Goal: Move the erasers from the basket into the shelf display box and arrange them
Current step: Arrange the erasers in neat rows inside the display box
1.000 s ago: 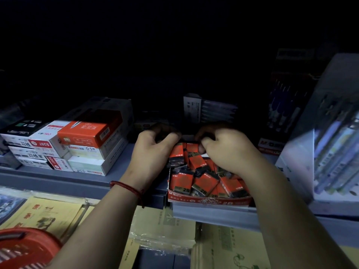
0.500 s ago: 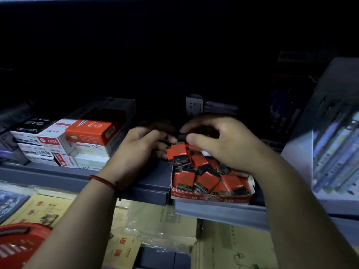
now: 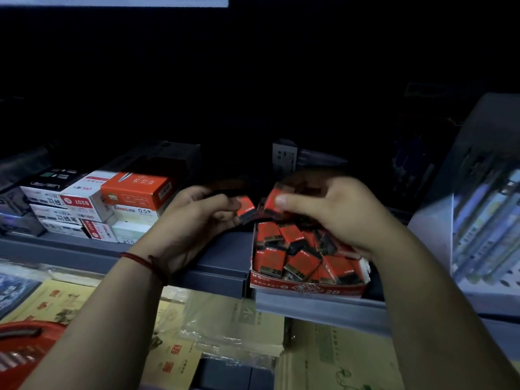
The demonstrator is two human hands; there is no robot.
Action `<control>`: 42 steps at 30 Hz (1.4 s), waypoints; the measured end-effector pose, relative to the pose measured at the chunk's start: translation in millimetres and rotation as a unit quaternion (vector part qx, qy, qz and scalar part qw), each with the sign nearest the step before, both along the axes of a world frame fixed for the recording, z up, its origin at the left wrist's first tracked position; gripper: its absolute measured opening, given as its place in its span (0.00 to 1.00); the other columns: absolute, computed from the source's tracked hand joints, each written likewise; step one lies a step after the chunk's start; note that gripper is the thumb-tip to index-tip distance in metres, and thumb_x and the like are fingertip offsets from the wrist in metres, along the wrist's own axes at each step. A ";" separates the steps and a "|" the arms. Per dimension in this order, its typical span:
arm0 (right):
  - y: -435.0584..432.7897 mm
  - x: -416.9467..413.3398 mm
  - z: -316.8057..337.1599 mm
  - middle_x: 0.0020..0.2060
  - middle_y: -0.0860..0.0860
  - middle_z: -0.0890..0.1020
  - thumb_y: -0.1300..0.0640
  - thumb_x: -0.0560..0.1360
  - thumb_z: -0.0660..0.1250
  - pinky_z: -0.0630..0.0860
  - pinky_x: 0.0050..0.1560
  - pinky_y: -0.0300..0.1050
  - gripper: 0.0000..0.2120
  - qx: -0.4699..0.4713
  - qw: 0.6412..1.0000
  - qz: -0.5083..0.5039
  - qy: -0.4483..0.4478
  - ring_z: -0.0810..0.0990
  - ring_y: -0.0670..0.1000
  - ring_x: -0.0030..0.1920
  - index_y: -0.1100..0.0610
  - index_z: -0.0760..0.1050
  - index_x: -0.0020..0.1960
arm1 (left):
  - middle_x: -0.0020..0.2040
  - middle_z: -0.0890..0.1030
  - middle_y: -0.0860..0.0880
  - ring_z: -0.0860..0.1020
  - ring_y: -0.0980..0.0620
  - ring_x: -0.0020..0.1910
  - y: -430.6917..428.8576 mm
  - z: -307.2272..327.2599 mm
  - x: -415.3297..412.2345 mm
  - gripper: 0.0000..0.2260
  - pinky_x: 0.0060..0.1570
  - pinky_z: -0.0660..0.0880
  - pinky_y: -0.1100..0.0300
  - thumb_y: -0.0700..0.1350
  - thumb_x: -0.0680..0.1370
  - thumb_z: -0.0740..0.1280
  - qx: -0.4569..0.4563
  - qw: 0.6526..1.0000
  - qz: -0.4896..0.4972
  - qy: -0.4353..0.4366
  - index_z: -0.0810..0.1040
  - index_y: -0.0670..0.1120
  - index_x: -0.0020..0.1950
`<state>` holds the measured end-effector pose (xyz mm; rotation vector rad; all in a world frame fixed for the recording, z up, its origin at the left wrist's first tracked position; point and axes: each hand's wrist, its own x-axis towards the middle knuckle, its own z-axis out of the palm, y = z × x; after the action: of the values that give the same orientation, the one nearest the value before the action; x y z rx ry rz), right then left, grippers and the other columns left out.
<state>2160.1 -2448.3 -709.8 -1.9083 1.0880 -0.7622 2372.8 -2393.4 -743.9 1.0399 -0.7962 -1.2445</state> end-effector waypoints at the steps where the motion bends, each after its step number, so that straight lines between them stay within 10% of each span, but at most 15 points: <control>1: -2.3 -2.8 -0.4 0.44 0.55 0.87 0.45 0.68 0.77 0.81 0.55 0.57 0.16 0.024 0.998 -0.038 -0.032 0.85 0.57 0.47 0.56 0.84 0.46 | 0.53 0.70 0.39 0.71 0.40 0.52 -1.7 1.7 -1.1 0.07 0.50 0.82 0.55 0.31 0.72 0.70 0.004 1.000 0.013 0.016 0.85 0.36 0.48; 6: -13.4 -12.6 -0.6 0.40 0.48 0.86 0.56 0.74 0.71 0.80 0.46 0.45 0.10 0.006 0.996 -0.071 -0.059 0.83 0.48 0.42 0.46 0.80 0.54 | 0.56 0.68 0.36 0.67 0.41 0.57 -9.1 5.1 -10.7 0.09 0.46 0.83 0.58 0.29 0.76 0.67 -0.012 0.997 0.057 0.057 0.75 0.26 0.54; 11: -20.5 -6.4 -4.6 0.49 0.42 0.83 0.60 0.74 0.74 0.78 0.50 0.38 0.13 -0.052 0.994 -0.094 -0.025 0.82 0.45 0.50 0.45 0.77 0.51 | 0.23 0.76 0.52 0.77 0.59 0.24 -11.6 1.2 -27.9 0.06 0.52 0.81 0.58 0.31 0.77 0.67 -0.017 0.994 0.104 -0.036 0.80 0.33 0.53; 16: -21.0 -5.9 -10.8 0.46 0.43 0.82 0.58 0.76 0.71 0.81 0.48 0.45 0.11 -0.074 0.991 -0.093 0.064 0.81 0.45 0.45 0.43 0.77 0.53 | 0.25 0.76 0.53 0.74 0.58 0.26 -18.8 -8.3 -26.9 0.14 0.36 0.75 0.64 0.34 0.76 0.71 -0.025 0.990 0.105 -0.091 0.82 0.45 0.31; 28: -22.6 -11.0 -13.6 0.48 0.41 0.82 0.54 0.78 0.68 0.74 0.44 0.35 0.07 -0.071 0.986 -0.047 0.146 0.78 0.41 0.47 0.43 0.80 0.53 | 0.34 0.84 0.49 0.79 0.53 0.35 -18.9 -12.5 -27.4 0.02 0.39 0.77 0.63 0.37 0.75 0.72 -0.037 0.986 0.110 -0.117 0.84 0.41 0.44; 35: -21.0 -11.7 -13.1 0.58 0.48 0.81 0.47 0.82 0.59 0.75 0.59 0.47 0.14 -0.056 0.965 -0.025 0.255 0.78 0.50 0.56 0.45 0.79 0.62 | 0.43 0.86 0.40 0.80 0.48 0.40 -21.1 -14.7 -27.1 0.04 0.39 0.78 0.64 0.37 0.75 0.73 -0.026 0.984 0.127 -0.123 0.85 0.37 0.48; 42: -17.2 -24.1 0.8 0.50 0.40 0.81 0.43 0.76 0.66 0.74 0.46 0.34 0.09 -0.021 0.977 0.004 0.211 0.77 0.39 0.47 0.41 0.81 0.54 | 0.41 0.84 0.38 0.79 0.47 0.39 -18.6 -11.5 -29.3 0.05 0.41 0.77 0.59 0.37 0.75 0.73 -0.026 0.984 0.120 -0.129 0.84 0.35 0.47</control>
<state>2136.0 -2465.5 -709.0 -2.1684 1.3217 -0.3826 2343.5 -2412.0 -755.5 1.2315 -0.8678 -0.8909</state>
